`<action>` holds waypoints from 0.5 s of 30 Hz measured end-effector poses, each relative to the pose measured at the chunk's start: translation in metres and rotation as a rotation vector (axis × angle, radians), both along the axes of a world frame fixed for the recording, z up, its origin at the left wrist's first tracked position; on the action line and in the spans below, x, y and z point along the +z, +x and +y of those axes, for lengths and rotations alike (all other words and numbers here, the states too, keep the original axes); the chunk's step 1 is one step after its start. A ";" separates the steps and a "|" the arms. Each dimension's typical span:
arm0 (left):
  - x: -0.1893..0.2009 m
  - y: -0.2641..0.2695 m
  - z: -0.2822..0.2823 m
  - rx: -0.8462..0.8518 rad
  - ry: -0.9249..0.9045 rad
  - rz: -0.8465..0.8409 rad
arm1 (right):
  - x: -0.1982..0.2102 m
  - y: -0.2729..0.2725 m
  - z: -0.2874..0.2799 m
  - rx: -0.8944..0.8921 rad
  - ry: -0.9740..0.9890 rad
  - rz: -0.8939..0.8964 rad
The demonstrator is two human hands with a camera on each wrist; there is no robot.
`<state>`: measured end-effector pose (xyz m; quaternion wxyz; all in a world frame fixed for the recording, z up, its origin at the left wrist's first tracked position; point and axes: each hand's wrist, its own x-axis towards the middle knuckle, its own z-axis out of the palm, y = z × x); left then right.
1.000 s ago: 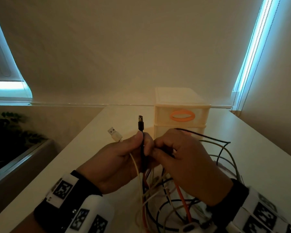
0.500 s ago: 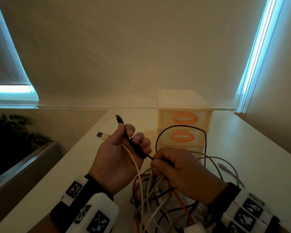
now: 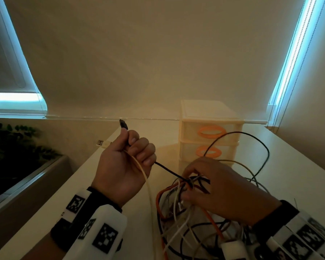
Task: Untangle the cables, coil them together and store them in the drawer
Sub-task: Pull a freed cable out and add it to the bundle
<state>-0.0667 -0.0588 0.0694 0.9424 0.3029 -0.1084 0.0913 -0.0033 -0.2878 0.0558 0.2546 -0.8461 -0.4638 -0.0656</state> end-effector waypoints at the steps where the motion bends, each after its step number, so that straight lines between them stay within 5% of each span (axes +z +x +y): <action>1: 0.001 0.000 -0.001 0.016 0.003 -0.003 | 0.002 -0.002 -0.002 -0.011 -0.029 0.018; 15: -0.006 0.002 -0.012 -0.111 0.039 -0.080 | -0.002 -0.001 0.006 -0.119 -0.122 0.064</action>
